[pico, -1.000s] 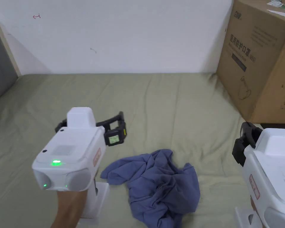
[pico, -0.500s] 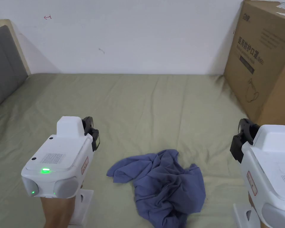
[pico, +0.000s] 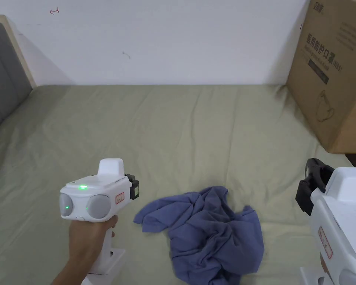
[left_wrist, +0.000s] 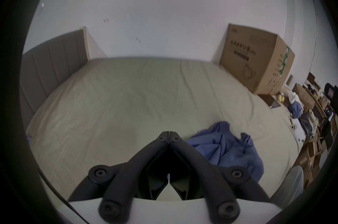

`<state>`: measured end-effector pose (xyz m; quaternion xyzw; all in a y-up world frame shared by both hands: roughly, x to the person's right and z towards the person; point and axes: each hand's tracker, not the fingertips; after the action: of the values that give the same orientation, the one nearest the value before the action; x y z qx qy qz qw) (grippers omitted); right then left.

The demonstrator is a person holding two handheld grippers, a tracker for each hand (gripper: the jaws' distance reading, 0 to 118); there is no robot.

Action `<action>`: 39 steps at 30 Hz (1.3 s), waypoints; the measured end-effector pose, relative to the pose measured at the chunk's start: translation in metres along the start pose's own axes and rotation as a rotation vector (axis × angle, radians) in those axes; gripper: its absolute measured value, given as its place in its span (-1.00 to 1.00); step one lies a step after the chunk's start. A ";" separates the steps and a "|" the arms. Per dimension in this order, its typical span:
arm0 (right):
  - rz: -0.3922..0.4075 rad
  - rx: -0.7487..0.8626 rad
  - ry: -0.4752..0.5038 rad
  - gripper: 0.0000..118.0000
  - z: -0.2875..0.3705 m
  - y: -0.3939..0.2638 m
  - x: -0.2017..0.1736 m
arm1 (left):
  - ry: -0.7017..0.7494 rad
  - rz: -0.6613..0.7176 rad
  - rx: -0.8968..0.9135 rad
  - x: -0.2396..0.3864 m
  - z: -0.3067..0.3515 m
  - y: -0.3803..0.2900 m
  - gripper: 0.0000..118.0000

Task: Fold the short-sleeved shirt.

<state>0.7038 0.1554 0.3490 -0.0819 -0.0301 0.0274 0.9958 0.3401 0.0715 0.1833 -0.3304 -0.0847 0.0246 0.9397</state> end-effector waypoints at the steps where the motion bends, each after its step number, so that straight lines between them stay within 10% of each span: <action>1: 0.004 -0.010 -0.001 -1.00 -0.003 -0.002 0.000 | -0.010 -0.003 -0.049 0.001 -0.015 -0.001 -1.00; 5: 0.008 -0.046 -0.004 -1.00 -0.018 -0.013 0.004 | -0.026 0.038 -0.187 -0.007 -0.074 -0.017 -0.92; 9: 0.015 -0.089 -0.007 -1.00 -0.033 -0.025 0.008 | 0.016 0.097 -0.307 -0.002 -0.099 -0.037 0.61; 10: 0.019 -0.100 -0.008 -1.00 -0.036 -0.028 0.009 | 0.039 0.082 -0.319 -0.001 -0.104 -0.042 0.67; 14: 0.021 -0.134 -0.014 -1.00 -0.047 -0.040 0.013 | 0.026 0.047 -0.343 -0.006 -0.128 -0.064 0.61; 21: 0.005 -0.192 -0.011 -1.00 -0.059 -0.056 0.017 | -0.014 0.000 -0.355 0.008 -0.126 -0.069 -0.89; 26: -0.031 -0.351 0.048 -0.83 -0.097 -0.072 0.023 | -0.042 0.001 -0.264 0.011 -0.096 -0.055 -0.93; 32: -0.062 -0.609 0.158 0.54 -0.168 -0.114 0.024 | -0.100 0.012 -0.177 0.004 -0.062 -0.042 -0.93; 39: -0.048 -0.885 0.178 0.35 -0.230 -0.183 0.010 | -0.119 0.003 -0.162 0.004 -0.055 -0.042 -0.93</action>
<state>0.7380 -0.0613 0.1536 -0.5013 0.0451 -0.0185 0.8639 0.3537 0.0052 0.1678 -0.4035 -0.1416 0.0387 0.9031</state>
